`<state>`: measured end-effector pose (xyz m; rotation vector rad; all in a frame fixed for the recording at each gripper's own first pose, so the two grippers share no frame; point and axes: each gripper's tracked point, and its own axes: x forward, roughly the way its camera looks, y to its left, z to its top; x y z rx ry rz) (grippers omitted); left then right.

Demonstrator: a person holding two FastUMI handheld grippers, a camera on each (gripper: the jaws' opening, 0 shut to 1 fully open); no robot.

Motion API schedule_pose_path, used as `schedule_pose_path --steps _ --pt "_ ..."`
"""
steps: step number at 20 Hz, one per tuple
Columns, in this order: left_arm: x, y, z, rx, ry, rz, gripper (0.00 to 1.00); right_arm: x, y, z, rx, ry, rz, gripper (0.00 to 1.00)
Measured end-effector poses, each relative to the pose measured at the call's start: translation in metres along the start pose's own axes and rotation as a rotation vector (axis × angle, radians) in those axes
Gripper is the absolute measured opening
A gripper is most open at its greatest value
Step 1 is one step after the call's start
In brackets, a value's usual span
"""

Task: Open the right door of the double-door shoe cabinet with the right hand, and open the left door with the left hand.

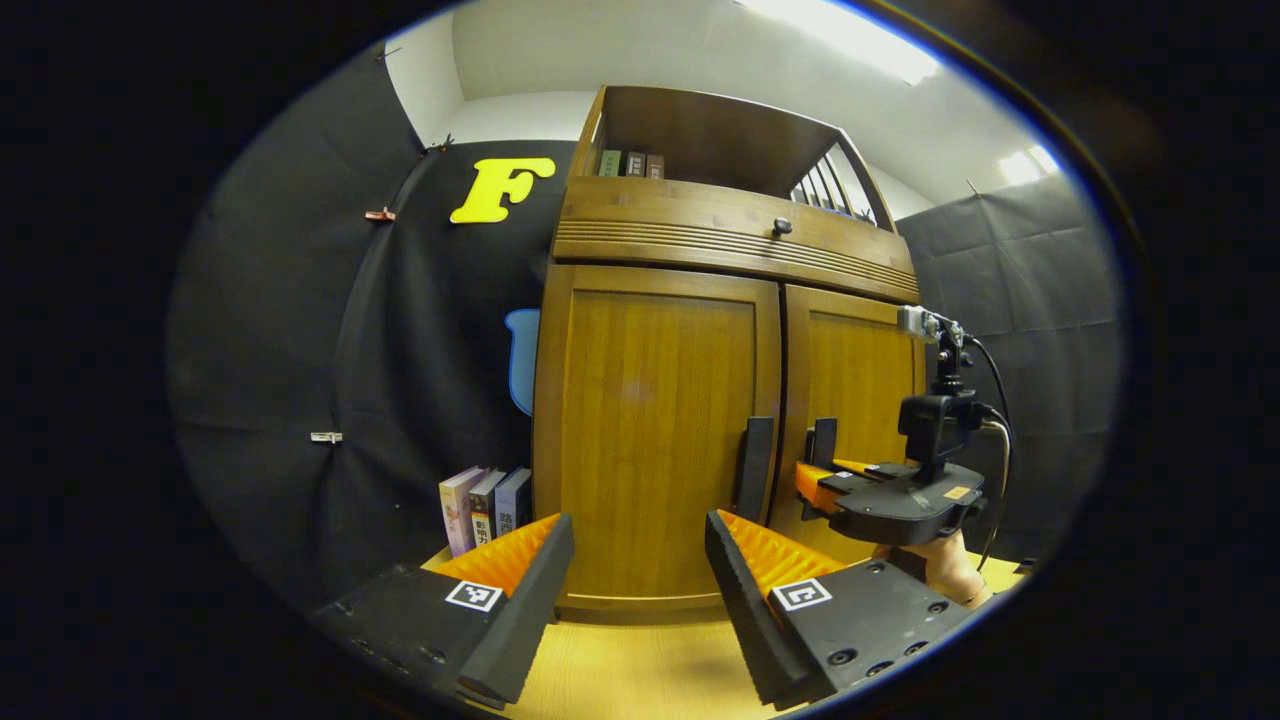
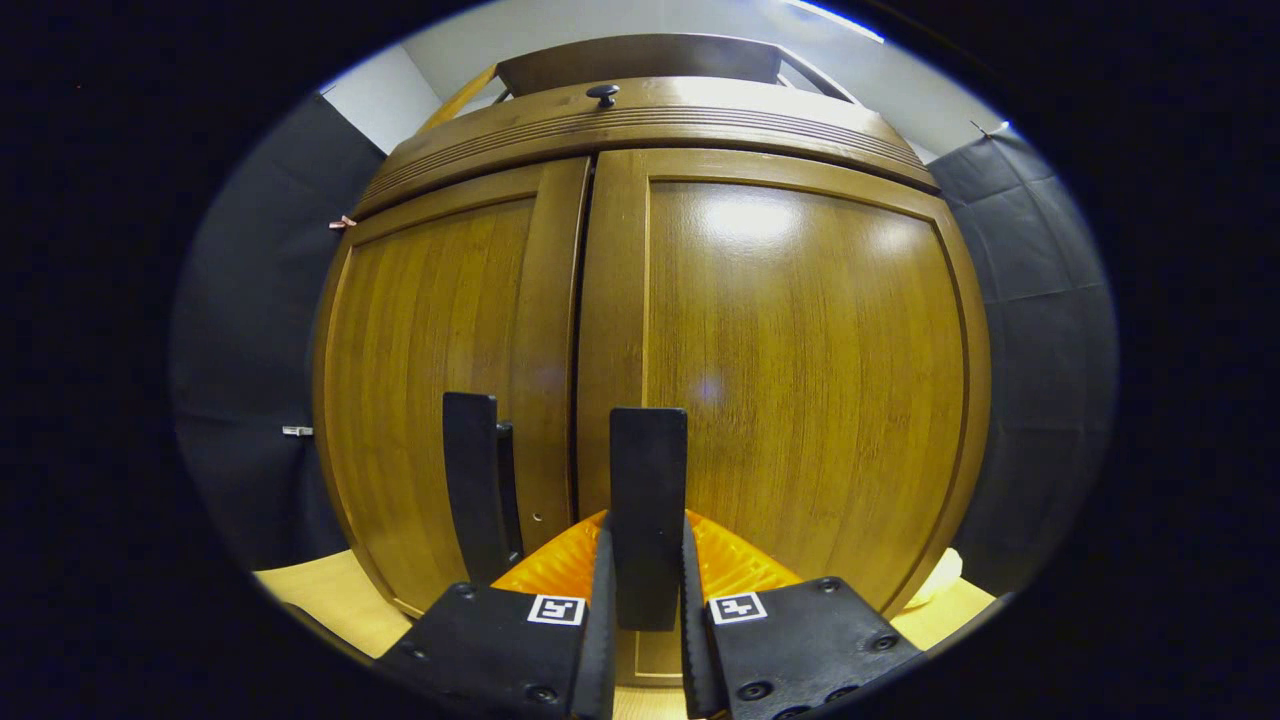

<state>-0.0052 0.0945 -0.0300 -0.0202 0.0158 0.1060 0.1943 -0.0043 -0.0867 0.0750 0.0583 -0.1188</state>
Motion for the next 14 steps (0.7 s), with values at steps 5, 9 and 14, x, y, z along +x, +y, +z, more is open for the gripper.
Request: schedule_pose_path --steps 5,9,14 --pt "-0.007 -0.008 0.003 0.01 -0.004 0.008 0.83 -0.019 -0.001 0.0 0.0 0.036 0.027 0.31" --pt "-0.015 -0.018 0.005 -0.001 -0.006 0.004 0.83 -0.041 -0.004 0.002 -0.03 0.04 0.041 0.31" --pt "-0.023 -0.03 0.014 -0.007 -0.027 0.004 0.81 -0.07 -0.011 0.006 -0.037 0.041 0.074 0.27"
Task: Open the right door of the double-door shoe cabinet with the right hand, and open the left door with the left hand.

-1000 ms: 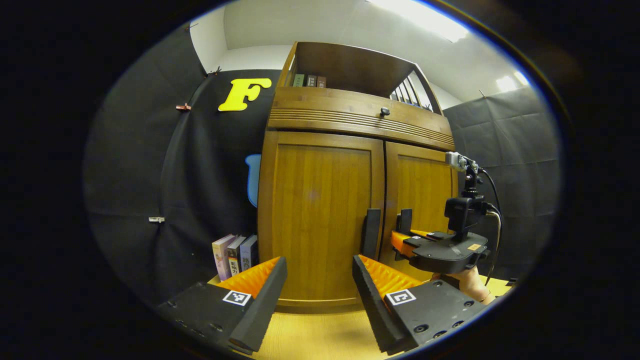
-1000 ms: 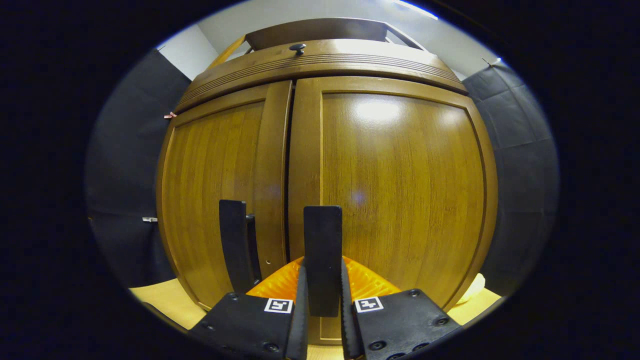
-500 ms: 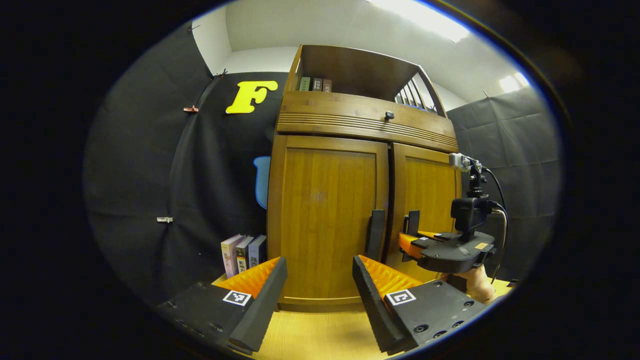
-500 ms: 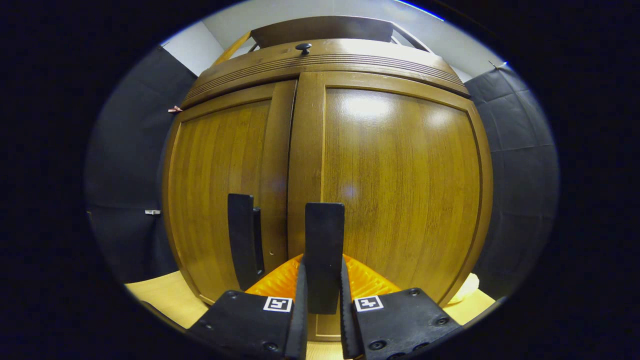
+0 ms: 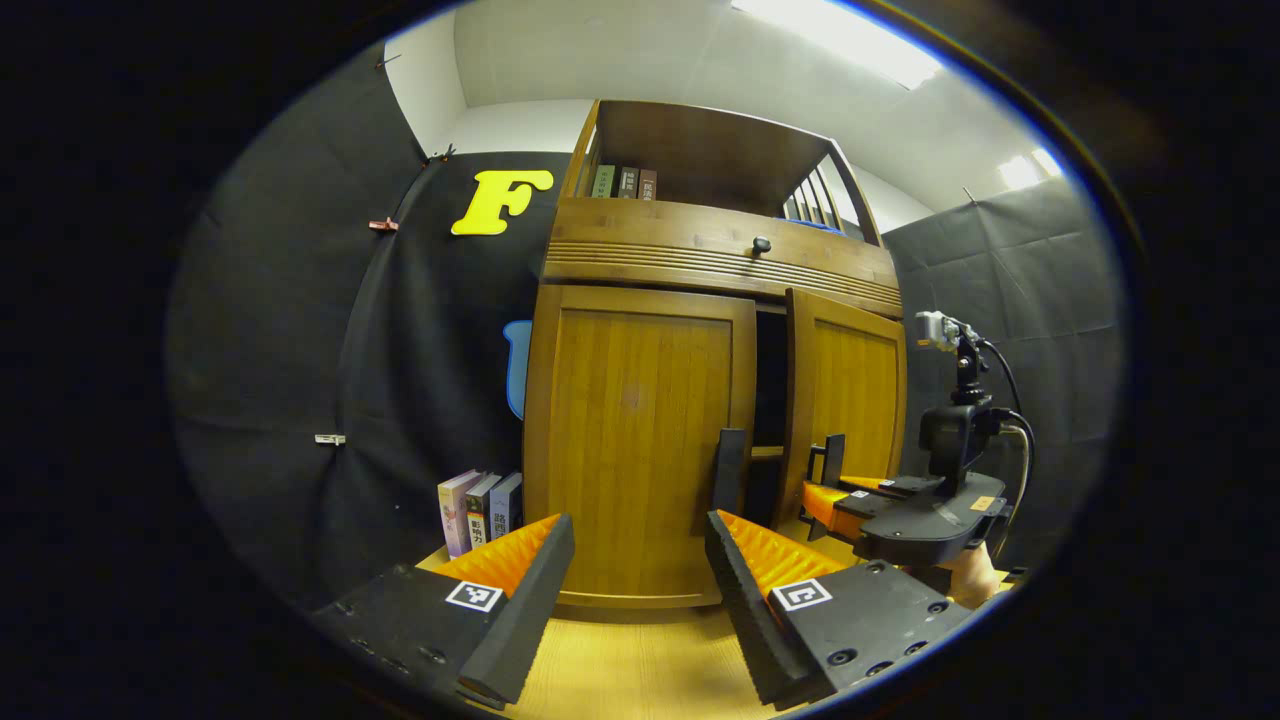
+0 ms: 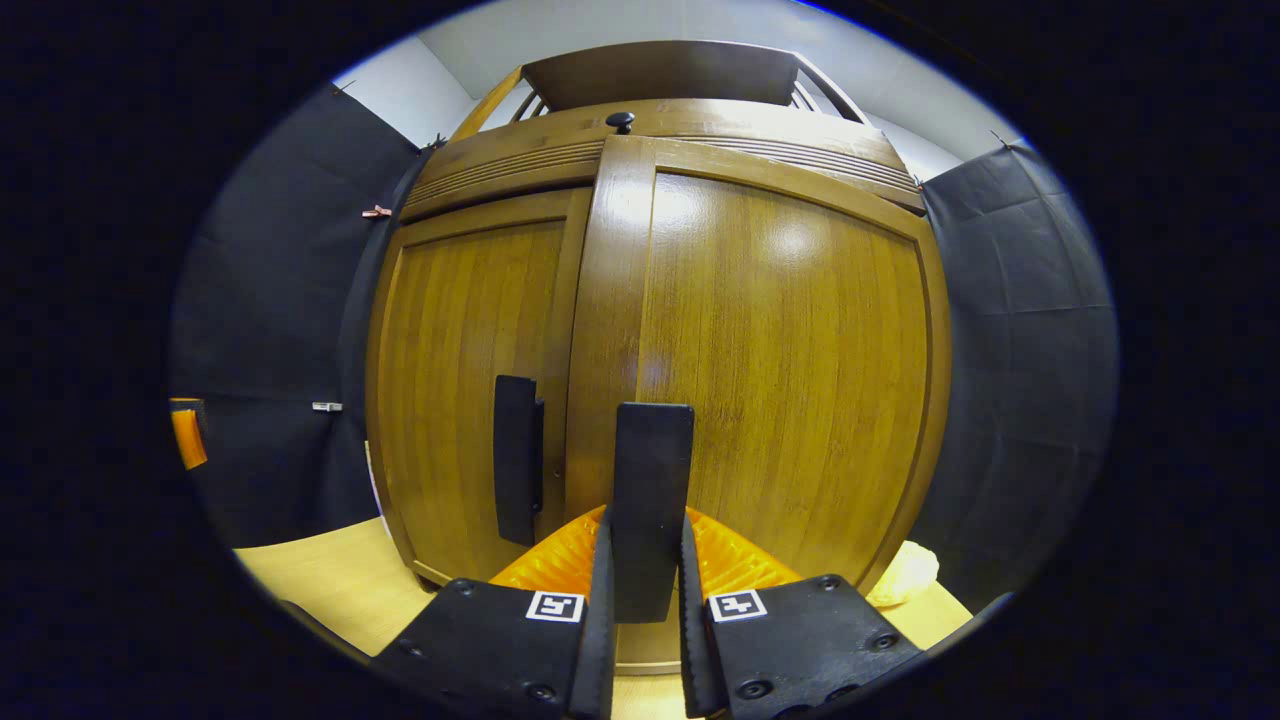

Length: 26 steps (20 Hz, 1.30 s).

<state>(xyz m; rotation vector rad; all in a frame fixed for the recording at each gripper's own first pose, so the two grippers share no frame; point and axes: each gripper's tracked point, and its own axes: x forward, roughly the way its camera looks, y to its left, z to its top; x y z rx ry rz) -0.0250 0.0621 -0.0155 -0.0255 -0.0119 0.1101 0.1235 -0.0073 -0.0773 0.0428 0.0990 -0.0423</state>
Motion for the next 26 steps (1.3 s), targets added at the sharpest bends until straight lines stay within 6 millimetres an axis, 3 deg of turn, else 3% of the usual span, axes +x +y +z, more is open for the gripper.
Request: schedule_pose_path --steps 2,5,6,11,12,15,16,17,26 --pt "0.0 -0.011 0.0 0.001 0.004 -0.01 0.81 -0.014 -0.004 0.001 -0.005 0.001 0.014 0.31" --pt "-0.001 -0.03 -0.004 0.004 0.014 -0.038 0.83 -0.036 -0.012 0.005 -0.013 -0.013 0.031 0.27" --pt "-0.001 -0.035 -0.002 0.004 0.009 -0.043 0.81 -0.043 -0.015 0.006 -0.015 -0.015 0.036 0.31" --pt "-0.001 -0.06 -0.006 0.011 0.018 -0.07 0.83 -0.078 -0.033 0.008 -0.013 -0.016 0.048 0.27" --pt "0.0 -0.066 -0.006 0.016 0.018 -0.078 0.81 -0.082 -0.037 0.008 -0.012 -0.02 0.045 0.31" --pt "0.0 -0.088 -0.006 0.023 0.012 -0.118 0.83 -0.099 -0.05 0.009 0.002 -0.021 0.038 0.31" --pt "0.0 -0.096 -0.005 0.023 0.009 -0.134 0.83 -0.103 -0.053 0.01 0.008 -0.017 0.036 0.27" --pt "0.0 -0.104 -0.006 0.021 0.008 -0.15 0.8 -0.108 -0.058 0.009 0.013 -0.013 0.034 0.3" --pt "0.005 -0.171 -0.016 0.027 0.019 -0.294 0.84 -0.149 -0.104 0.011 -0.06 -0.011 -0.038 0.3"
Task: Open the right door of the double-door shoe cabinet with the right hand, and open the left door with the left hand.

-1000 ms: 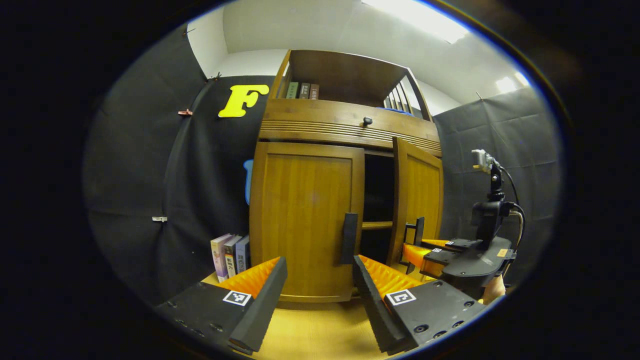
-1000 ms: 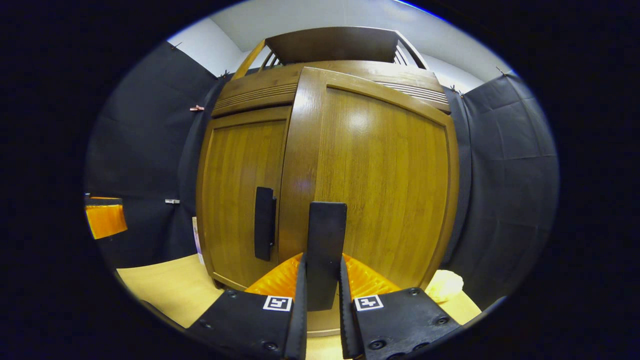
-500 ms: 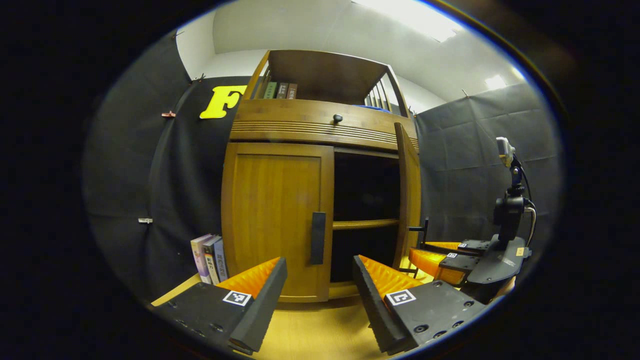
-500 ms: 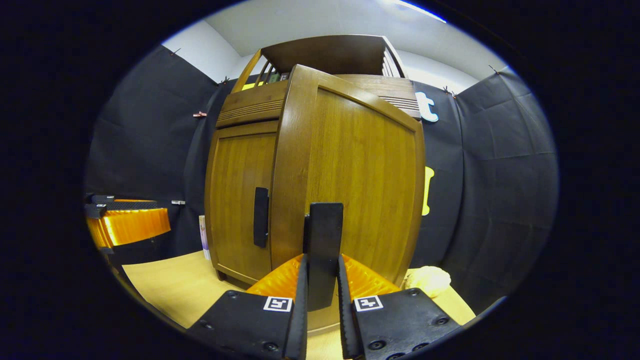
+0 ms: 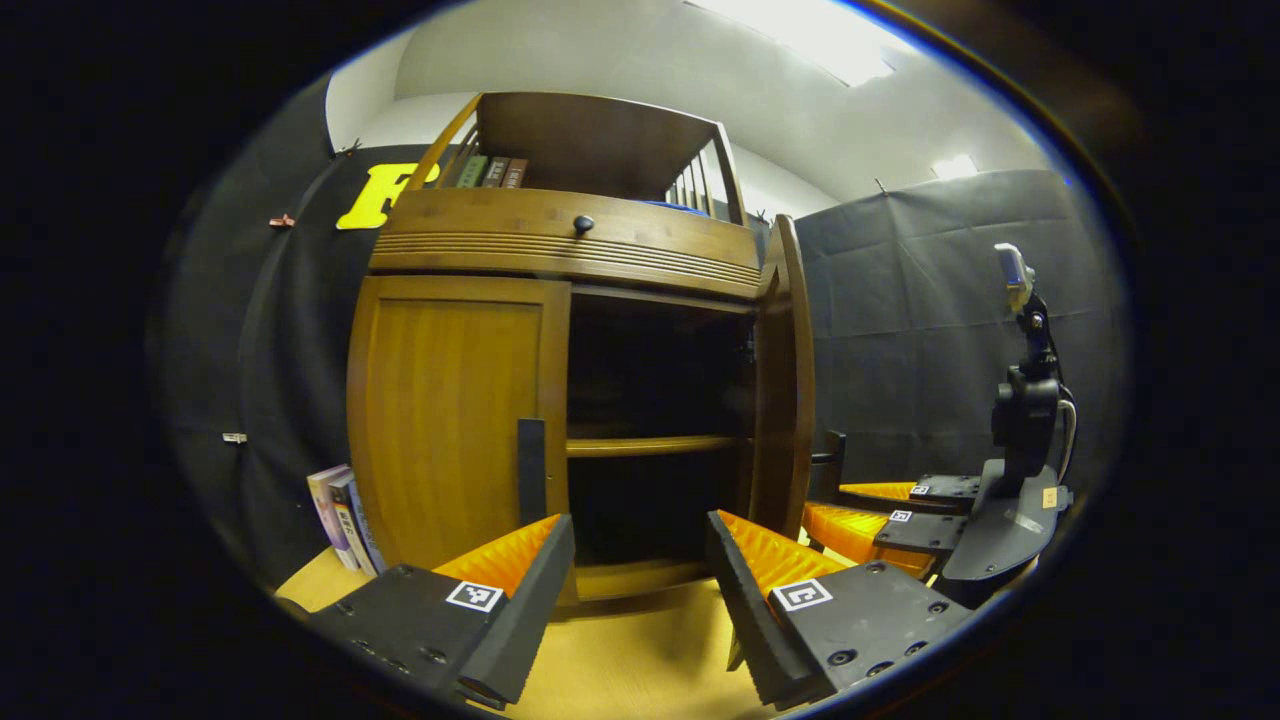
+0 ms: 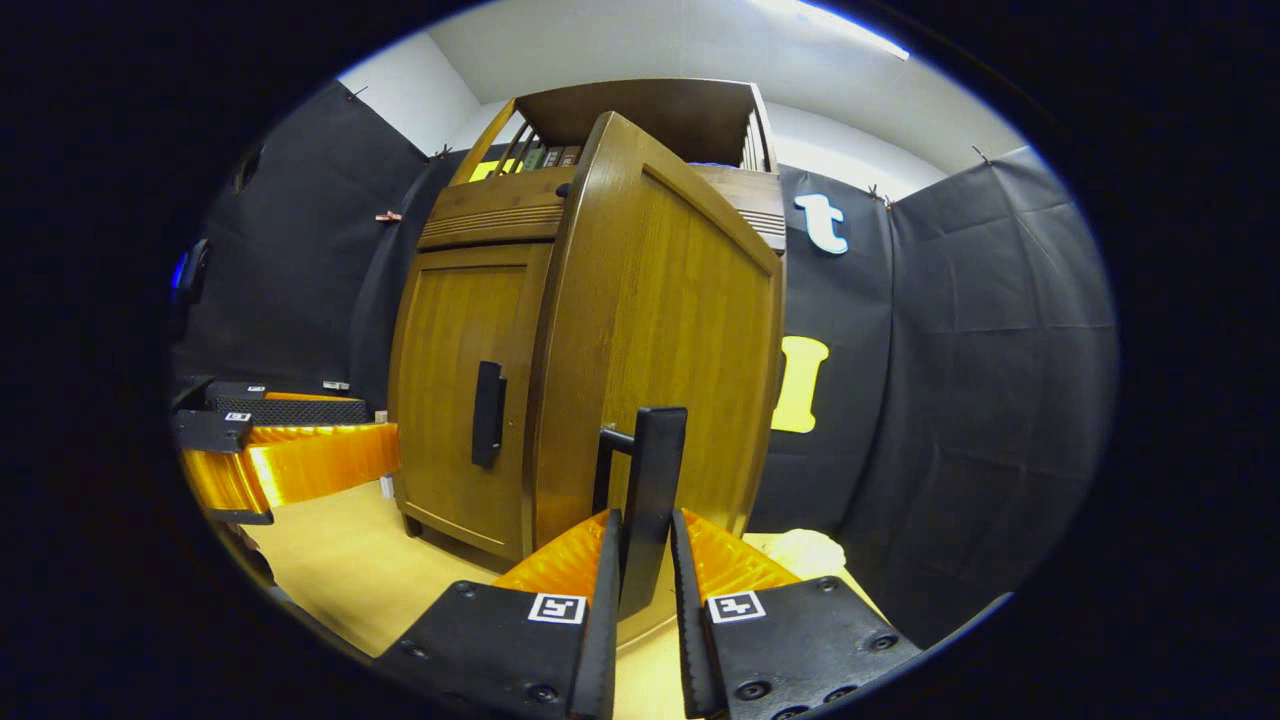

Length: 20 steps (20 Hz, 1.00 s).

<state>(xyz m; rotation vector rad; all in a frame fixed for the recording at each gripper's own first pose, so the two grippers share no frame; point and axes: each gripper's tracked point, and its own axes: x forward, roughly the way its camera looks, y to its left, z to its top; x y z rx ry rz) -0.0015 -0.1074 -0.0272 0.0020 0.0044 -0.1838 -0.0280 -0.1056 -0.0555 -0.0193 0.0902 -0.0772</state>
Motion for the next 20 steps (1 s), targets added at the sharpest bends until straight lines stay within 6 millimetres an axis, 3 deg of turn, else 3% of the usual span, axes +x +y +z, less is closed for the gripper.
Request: schedule_pose_path --steps 2,8,11,12,13,20 --pt "0.004 -0.006 0.002 0.01 -0.007 -0.007 0.8 -0.005 -0.01 -0.002 0.02 0.013 -0.008 0.29" --pt "0.008 -0.024 0.0 0.001 -0.017 -0.054 0.8 -0.013 -0.044 -0.005 0.013 0.025 -0.087 0.25" --pt "0.012 -0.023 -0.002 0.013 -0.018 -0.046 0.8 -0.016 -0.065 -0.004 -0.019 0.029 -0.15 0.27" --pt "0.013 -0.022 -0.002 0.016 -0.019 -0.042 0.8 -0.021 -0.07 -0.004 -0.024 0.027 -0.159 0.12" --pt "0.014 -0.021 -0.005 0.017 -0.02 -0.04 0.8 -0.022 -0.074 -0.004 -0.022 0.028 -0.164 0.19" --pt "0.022 0.0 -0.013 0.015 0.0 0.009 0.82 -0.032 -0.1 -0.005 0.009 0.043 -0.176 0.11"
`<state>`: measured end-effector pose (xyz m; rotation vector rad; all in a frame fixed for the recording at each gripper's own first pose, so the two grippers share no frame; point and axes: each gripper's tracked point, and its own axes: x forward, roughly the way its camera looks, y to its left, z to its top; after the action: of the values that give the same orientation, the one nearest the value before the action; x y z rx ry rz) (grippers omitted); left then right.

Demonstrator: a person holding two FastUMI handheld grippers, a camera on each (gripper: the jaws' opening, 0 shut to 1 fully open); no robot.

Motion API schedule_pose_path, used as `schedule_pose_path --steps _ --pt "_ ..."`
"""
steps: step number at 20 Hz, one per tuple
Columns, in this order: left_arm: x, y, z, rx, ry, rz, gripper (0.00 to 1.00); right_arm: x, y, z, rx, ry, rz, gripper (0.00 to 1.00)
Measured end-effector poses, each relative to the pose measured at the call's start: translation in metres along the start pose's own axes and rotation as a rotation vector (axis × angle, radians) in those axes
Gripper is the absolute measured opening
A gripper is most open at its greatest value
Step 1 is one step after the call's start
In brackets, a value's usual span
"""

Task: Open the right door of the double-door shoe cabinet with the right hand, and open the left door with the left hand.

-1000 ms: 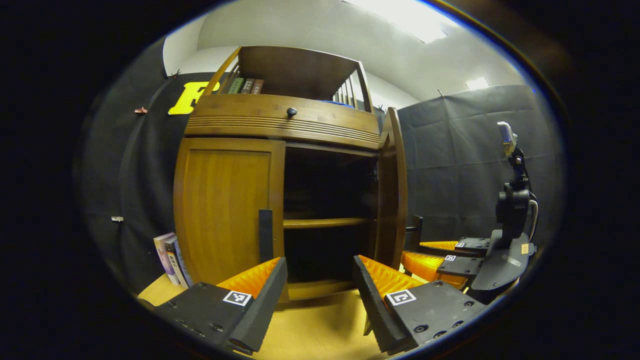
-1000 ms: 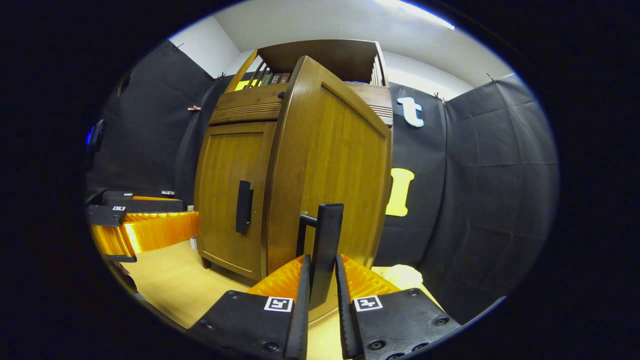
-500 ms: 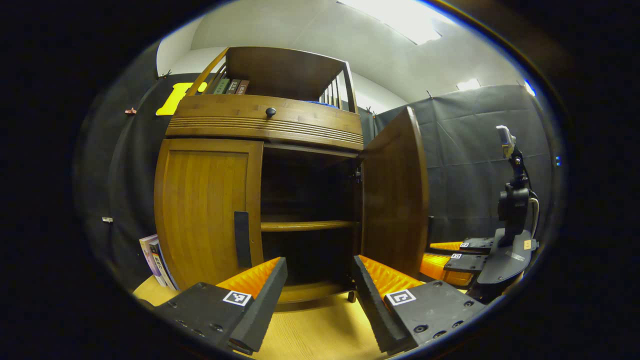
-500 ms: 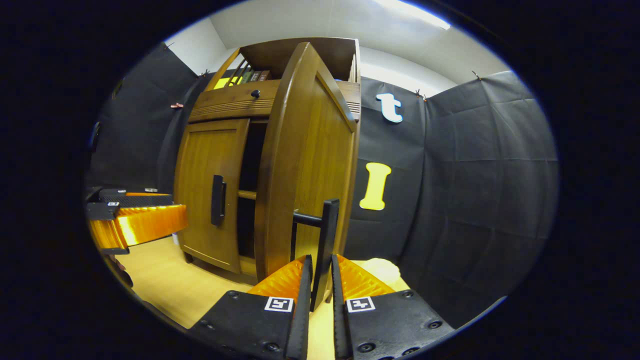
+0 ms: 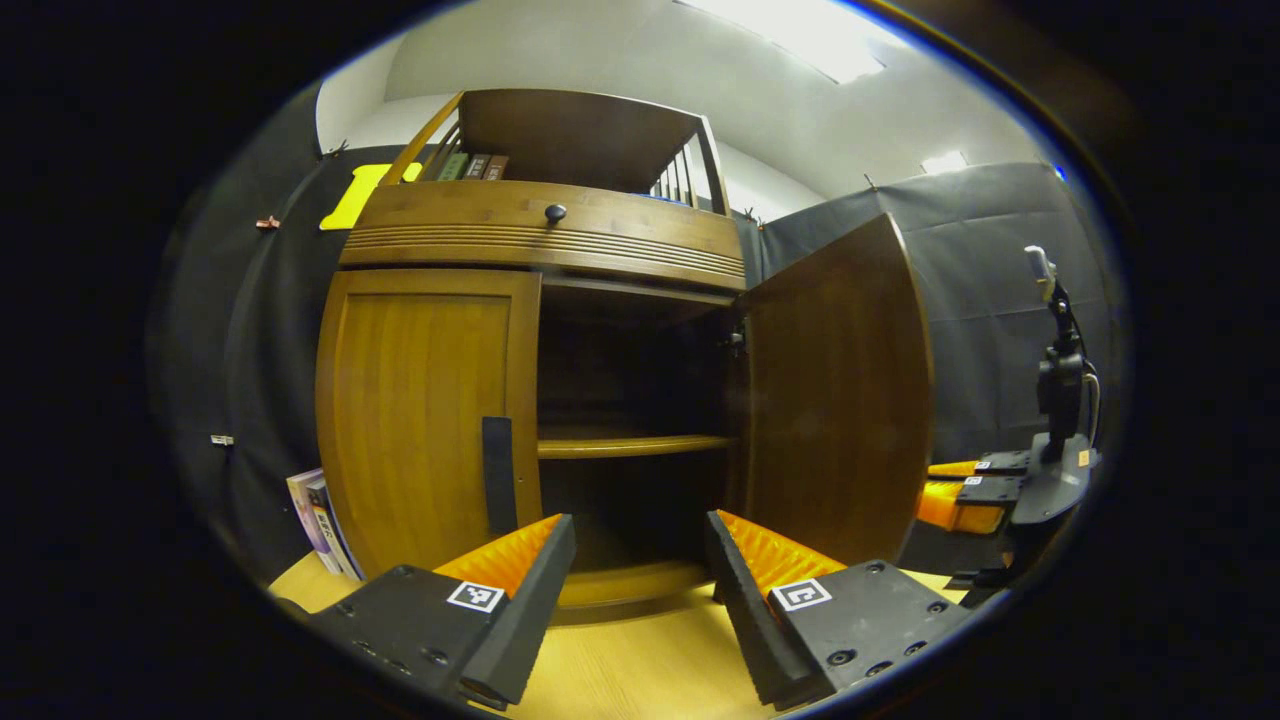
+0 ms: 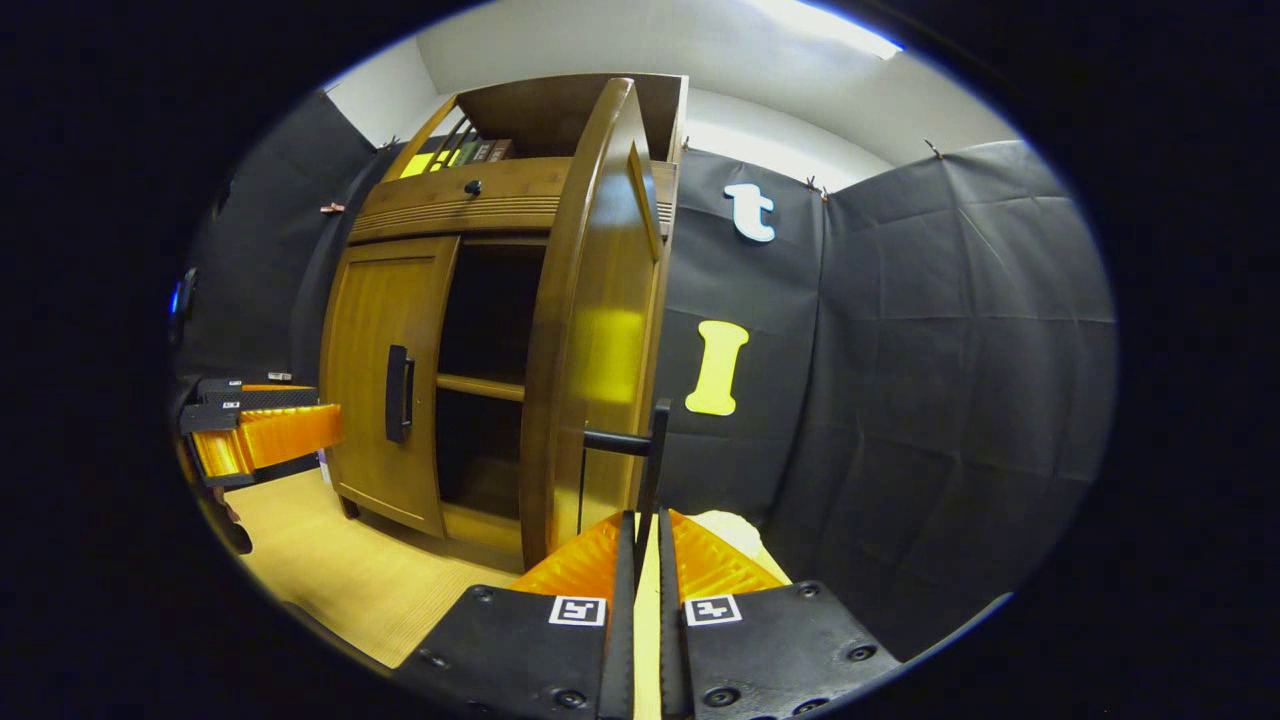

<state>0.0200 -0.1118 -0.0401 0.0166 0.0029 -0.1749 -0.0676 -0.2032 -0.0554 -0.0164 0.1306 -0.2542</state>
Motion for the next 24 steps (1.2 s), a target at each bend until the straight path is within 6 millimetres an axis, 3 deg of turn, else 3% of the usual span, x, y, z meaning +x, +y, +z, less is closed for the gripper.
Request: schedule_pose_path --steps 4,8,14,17,19,22,24 --pt "0.002 0.008 -0.003 0.009 0.013 0.033 0.8 -0.016 -0.018 0.004 -0.029 -0.022 -0.046 0.14" --pt "0.004 0.013 -0.002 -0.008 0.006 0.048 0.82 -0.043 -0.058 0.015 -0.086 -0.07 -0.169 0.14" --pt "0.012 0.026 -0.007 -0.016 0.0 0.083 0.81 -0.072 -0.041 0.022 -0.039 -0.105 -0.123 0.17" --pt "0.023 0.049 -0.011 0.021 0.002 0.111 0.8 -0.082 -0.017 0.029 -0.017 -0.141 -0.018 0.22" --pt "0.03 0.058 -0.015 0.052 0.006 0.123 0.79 -0.086 -0.001 0.03 0.017 -0.145 0.043 0.49" --pt "0.047 0.071 -0.016 0.051 0.001 0.123 0.79 -0.086 -0.002 0.028 0.004 -0.155 0.059 0.9" --pt "0.06 0.086 -0.01 0.077 -0.029 0.164 0.78 -0.08 -0.006 0.019 -0.012 -0.141 0.053 0.89"
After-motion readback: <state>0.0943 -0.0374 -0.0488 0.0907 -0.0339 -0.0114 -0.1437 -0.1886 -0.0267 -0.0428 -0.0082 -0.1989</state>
